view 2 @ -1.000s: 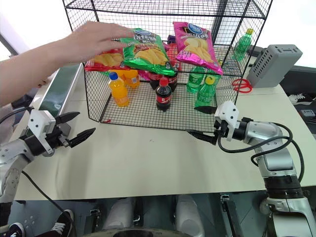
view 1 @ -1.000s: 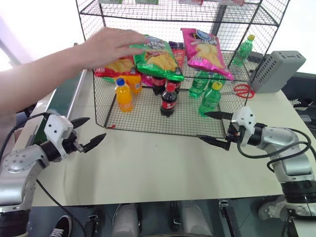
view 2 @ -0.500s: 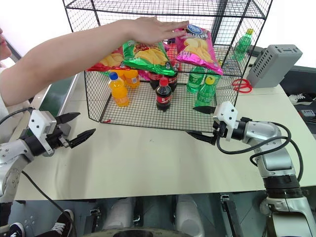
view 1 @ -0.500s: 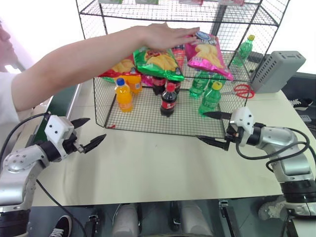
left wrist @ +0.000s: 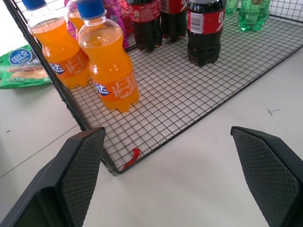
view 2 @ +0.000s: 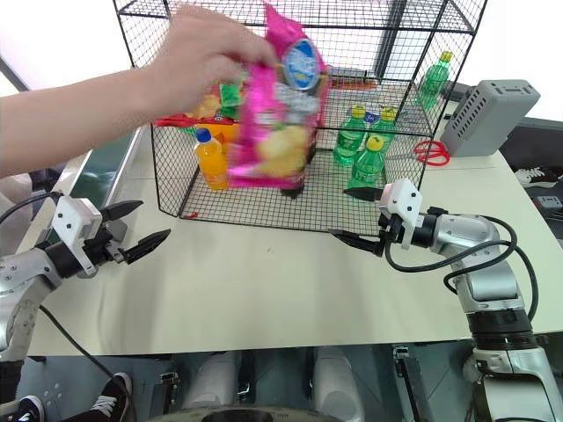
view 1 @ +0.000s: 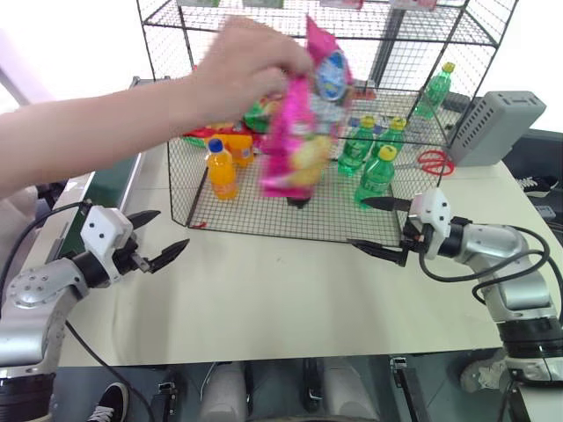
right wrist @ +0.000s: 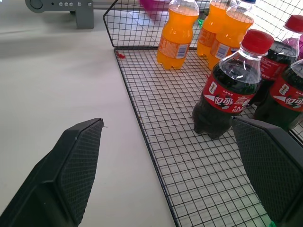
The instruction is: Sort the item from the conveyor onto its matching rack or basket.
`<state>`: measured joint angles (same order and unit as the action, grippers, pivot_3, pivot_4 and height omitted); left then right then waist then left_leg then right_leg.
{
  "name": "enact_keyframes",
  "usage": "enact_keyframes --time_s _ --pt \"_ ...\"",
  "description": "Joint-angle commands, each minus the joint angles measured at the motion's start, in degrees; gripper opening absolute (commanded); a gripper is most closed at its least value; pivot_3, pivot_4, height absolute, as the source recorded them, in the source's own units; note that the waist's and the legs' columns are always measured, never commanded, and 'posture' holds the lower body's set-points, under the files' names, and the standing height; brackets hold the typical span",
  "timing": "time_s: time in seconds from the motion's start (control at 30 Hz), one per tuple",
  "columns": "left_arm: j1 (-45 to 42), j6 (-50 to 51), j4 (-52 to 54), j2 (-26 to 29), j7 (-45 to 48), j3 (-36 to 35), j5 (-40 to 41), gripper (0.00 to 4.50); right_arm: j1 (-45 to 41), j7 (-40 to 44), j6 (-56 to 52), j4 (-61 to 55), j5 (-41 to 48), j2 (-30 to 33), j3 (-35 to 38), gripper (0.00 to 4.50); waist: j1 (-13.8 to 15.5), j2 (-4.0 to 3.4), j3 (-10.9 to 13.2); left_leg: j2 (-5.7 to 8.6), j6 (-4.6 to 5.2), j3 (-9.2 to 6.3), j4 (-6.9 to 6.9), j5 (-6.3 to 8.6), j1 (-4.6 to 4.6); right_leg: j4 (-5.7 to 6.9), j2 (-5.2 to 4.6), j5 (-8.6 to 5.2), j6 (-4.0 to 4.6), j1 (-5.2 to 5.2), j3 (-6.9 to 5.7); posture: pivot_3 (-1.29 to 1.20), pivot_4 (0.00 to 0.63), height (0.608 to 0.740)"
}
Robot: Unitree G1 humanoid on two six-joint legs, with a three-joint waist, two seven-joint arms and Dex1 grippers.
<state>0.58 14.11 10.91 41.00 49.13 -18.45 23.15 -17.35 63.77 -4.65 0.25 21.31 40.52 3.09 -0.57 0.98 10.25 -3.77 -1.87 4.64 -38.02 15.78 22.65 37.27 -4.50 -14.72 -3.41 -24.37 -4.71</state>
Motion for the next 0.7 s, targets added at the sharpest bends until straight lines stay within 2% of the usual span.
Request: enact_keyframes --time_s 0.03,0.7 --pt "-0.51 -1.25 0.78 -0.04 -0.04 0.01 0.15 4.5 -1.28 0.13 0.98 -0.75 0.24 -0.14 0.53 4.46 0.0 0.0 0.0 0.0 0.0 0.0 0.0 0.0 0.0 0.0 0.0 0.0 0.0 0.0 0.0 0.0 0.15 0.74" --pt "-0.04 -0.59 1.4 0.67 0.38 -0.81 0.85 4.5 -2.02 0.65 2.13 -0.08 -0.54 -0.96 -0.35 4.46 -0.01 0.0 0.0 0.0 0.0 0.0 0.0 0.0 -0.01 0.02 0.0 0.0 0.0 0.0 0.0 0.0 0.15 0.74"
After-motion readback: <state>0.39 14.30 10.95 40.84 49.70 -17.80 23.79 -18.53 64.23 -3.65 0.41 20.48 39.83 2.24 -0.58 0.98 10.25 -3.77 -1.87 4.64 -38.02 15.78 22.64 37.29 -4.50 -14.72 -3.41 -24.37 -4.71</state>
